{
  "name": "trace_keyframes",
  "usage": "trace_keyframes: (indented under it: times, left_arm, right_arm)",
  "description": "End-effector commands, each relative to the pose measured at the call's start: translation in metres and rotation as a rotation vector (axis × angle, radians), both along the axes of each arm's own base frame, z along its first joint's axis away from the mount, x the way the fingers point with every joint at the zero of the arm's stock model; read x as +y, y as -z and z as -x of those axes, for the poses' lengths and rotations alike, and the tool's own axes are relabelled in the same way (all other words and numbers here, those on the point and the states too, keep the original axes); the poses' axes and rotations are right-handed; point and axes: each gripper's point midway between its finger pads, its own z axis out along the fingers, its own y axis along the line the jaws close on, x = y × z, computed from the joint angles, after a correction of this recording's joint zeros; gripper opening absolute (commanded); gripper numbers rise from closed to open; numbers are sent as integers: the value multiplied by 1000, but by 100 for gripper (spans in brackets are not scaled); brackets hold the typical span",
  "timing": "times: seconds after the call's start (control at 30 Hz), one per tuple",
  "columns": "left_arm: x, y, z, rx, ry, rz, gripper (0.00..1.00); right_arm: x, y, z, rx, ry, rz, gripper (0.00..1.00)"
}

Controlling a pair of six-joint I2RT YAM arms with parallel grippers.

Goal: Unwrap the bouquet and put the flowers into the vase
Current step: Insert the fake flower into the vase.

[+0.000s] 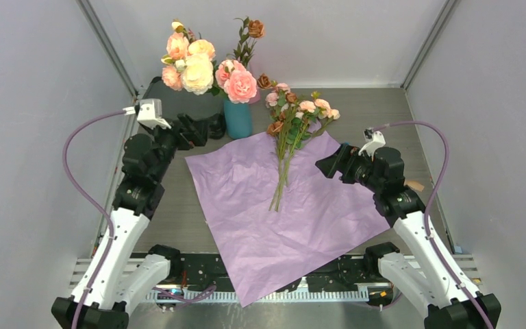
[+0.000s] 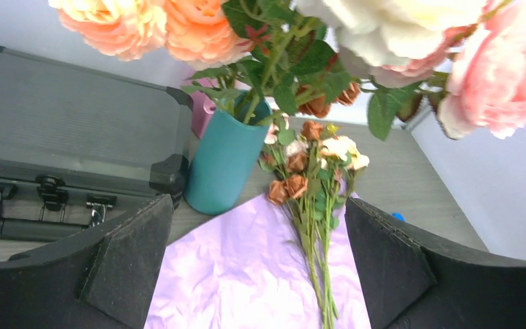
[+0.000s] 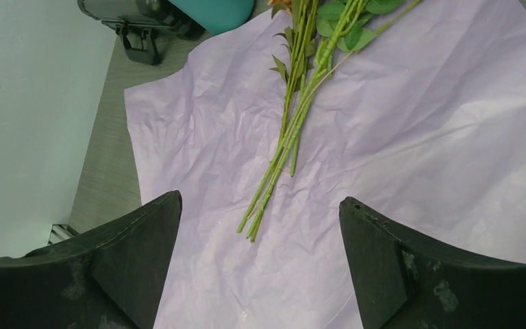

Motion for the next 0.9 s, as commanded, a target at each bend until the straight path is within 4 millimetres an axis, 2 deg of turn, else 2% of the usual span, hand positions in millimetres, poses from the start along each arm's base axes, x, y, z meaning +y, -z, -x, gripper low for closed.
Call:
trace_keyframes:
  times: [0.0,0.13,0.3,0.47,0.67,0.87]
  left_arm:
    - [-18,30,33,236,165,-117,100]
    - [-24,55,51,330,277,-246,100]
    - [-21,64,50,264,260,-256,100]
    - [-18,79,50,322,256,-279,100]
    - [-32,87,53,364,324,-223,98]
    - [-25,86,54,361,283,-238,97]
  right_arm:
    - [-5,-10,-5,50,55,-20,88]
    - [2,7,-9,136,56,-51,83]
    - [13,32,-26,224,84,-142,74]
    - [14,58,-48,264,159,-171,69]
    - [22,79,-91,244,244,-241,63]
    - [22,105,-134,222,347,-305,61]
